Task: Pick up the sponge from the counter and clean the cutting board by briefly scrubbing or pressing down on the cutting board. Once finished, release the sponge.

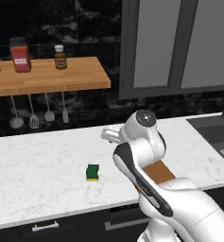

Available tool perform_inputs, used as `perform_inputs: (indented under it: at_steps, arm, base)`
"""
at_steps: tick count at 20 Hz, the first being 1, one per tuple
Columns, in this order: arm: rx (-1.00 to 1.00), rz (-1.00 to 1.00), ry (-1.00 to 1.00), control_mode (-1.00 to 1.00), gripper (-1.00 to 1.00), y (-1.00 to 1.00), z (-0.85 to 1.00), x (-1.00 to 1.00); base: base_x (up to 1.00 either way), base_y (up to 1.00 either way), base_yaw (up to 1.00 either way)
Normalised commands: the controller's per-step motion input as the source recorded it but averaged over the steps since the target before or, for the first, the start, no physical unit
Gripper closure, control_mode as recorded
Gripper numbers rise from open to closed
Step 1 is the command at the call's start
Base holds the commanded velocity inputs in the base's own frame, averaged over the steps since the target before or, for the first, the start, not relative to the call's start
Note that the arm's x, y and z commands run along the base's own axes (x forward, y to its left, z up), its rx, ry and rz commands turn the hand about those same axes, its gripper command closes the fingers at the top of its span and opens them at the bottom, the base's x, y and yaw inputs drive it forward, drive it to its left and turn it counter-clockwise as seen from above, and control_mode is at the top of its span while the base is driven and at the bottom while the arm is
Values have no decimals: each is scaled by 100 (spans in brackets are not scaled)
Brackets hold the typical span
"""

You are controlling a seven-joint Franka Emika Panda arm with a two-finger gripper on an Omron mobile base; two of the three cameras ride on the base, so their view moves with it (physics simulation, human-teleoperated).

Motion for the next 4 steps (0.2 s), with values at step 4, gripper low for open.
perform_inputs:
  at_steps: [4]
  arm:
    - [0, -2, -24, -100, -100, -42, 43, -100]
  base:
    - [0, 0, 0]
